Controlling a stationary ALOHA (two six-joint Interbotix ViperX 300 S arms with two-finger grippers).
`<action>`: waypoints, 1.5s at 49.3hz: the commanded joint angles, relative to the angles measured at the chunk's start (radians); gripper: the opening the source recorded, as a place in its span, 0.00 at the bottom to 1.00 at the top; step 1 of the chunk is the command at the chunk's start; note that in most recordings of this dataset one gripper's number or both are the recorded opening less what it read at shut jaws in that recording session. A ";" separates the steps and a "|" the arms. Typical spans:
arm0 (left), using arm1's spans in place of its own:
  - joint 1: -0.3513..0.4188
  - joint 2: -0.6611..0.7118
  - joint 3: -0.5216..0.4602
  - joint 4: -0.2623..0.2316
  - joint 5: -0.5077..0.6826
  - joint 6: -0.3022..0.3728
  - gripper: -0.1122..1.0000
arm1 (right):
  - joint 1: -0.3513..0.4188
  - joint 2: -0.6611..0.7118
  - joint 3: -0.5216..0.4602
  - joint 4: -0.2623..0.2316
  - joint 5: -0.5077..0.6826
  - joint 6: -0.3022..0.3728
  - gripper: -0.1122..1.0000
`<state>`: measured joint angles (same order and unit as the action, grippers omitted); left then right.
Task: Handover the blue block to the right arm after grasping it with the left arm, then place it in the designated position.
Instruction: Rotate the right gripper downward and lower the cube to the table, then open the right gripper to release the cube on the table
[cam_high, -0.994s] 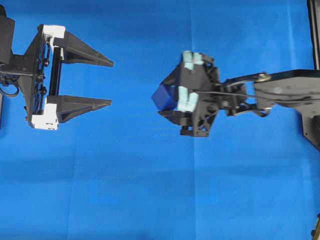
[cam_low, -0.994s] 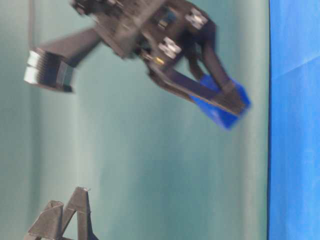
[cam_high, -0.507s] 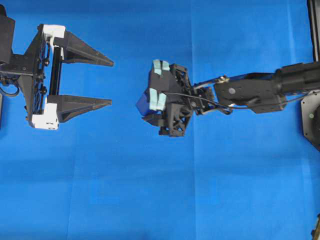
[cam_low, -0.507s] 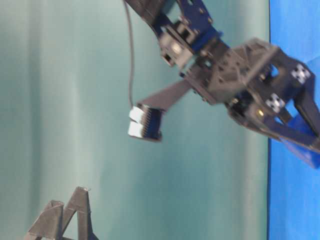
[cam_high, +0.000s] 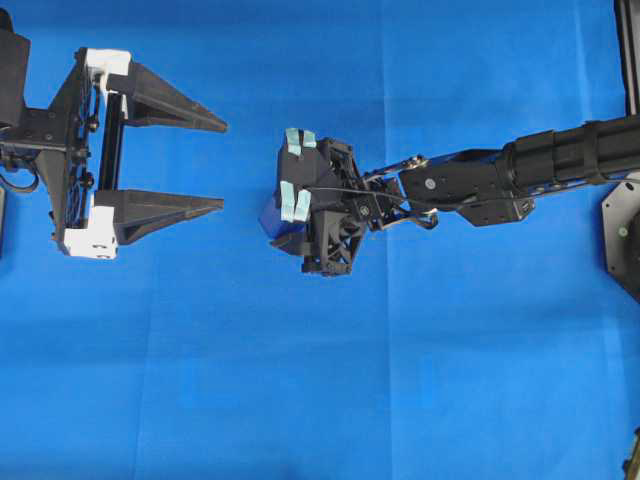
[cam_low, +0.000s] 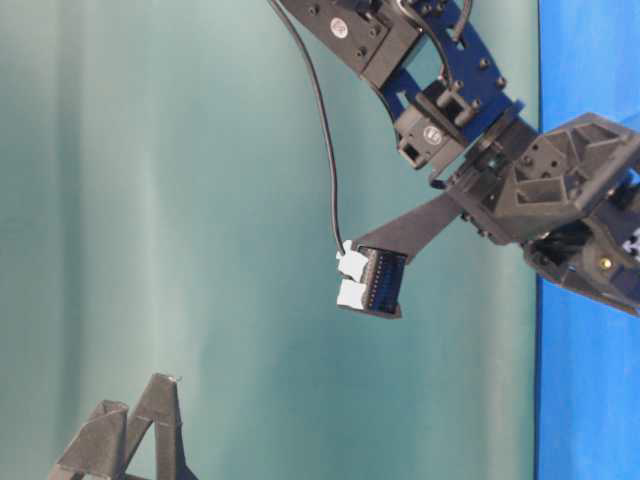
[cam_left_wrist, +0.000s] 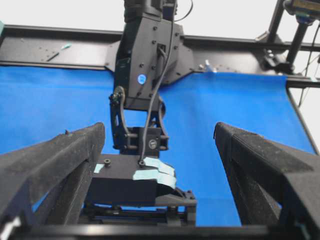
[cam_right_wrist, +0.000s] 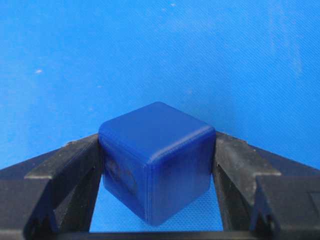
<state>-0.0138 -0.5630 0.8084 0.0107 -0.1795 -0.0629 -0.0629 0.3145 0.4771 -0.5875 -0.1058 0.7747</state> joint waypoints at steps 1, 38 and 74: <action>0.003 -0.018 -0.015 0.000 -0.006 0.002 0.94 | -0.009 -0.015 -0.009 -0.002 -0.008 -0.003 0.61; 0.003 -0.020 -0.015 0.000 -0.009 -0.002 0.94 | -0.009 0.005 -0.012 0.023 -0.021 0.003 0.88; 0.003 -0.018 -0.015 0.000 -0.009 -0.006 0.94 | -0.009 -0.098 0.012 0.023 0.003 0.003 0.81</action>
<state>-0.0123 -0.5630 0.8084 0.0107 -0.1810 -0.0675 -0.0721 0.2899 0.4878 -0.5660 -0.1104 0.7777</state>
